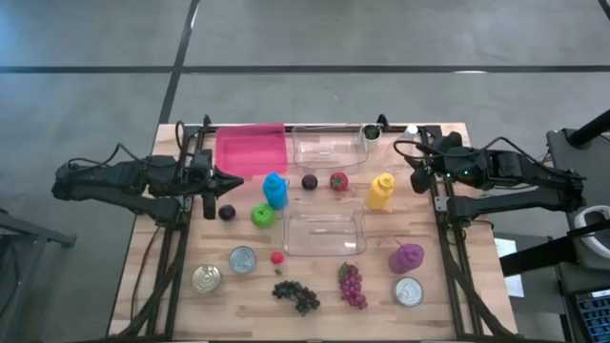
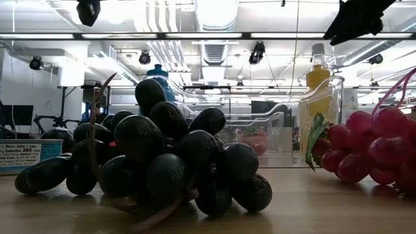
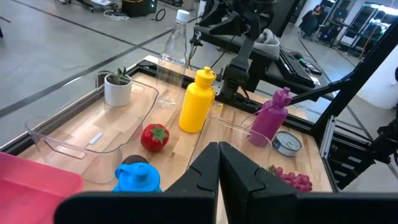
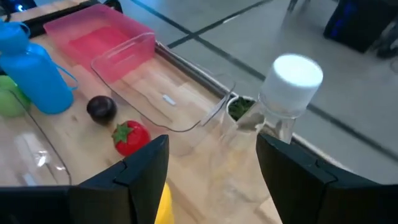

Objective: Pick & Place Food Item
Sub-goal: Put the transparent bottle into the top transparent bin

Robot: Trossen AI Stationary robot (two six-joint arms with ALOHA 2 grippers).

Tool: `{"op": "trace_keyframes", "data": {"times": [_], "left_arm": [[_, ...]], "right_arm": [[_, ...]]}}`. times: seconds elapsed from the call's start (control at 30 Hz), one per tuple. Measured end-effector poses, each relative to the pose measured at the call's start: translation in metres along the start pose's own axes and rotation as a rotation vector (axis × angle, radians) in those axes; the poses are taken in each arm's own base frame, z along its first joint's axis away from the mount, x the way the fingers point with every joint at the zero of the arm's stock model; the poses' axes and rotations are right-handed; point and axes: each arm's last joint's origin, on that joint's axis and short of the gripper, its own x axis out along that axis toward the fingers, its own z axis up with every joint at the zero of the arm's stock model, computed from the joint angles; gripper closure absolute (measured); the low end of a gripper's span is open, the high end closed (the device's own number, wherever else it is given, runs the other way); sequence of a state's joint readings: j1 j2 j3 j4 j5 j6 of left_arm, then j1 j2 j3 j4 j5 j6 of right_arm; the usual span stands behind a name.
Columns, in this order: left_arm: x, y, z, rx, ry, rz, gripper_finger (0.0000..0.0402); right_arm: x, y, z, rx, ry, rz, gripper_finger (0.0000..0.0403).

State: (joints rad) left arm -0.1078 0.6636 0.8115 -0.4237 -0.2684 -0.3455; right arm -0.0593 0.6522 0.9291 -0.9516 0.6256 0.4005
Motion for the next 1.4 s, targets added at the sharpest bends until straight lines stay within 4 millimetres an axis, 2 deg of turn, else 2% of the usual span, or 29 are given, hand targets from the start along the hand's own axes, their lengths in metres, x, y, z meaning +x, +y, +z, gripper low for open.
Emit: {"op": "trace_keyframes", "data": {"times": [0.43,0.77,0.93,1.23,1.4], "left_arm": [[0.0,0.0,0.0,-0.003,0.0,0.0,0.0387],[0.0,0.0,0.0,-0.003,0.0,0.0,0.0387],[0.0,0.0,0.0,-0.003,0.0,0.0,0.0387],[0.0,0.0,0.0,-0.004,0.0,0.0,0.0387],[0.0,0.0,0.0,-0.004,0.0,0.0,0.0387]], "right_arm": [[0.006,0.005,0.001,-0.132,0.021,-0.023,0.0106],[0.002,-0.004,-0.004,0.035,-0.012,-0.136,0.0067],[0.005,-0.003,-0.007,0.063,-0.019,-0.152,0.0066],[0.022,0.002,-0.023,0.139,-0.041,-0.184,0.0078],[0.023,0.001,-0.023,0.147,-0.074,-0.236,0.0073]]}}
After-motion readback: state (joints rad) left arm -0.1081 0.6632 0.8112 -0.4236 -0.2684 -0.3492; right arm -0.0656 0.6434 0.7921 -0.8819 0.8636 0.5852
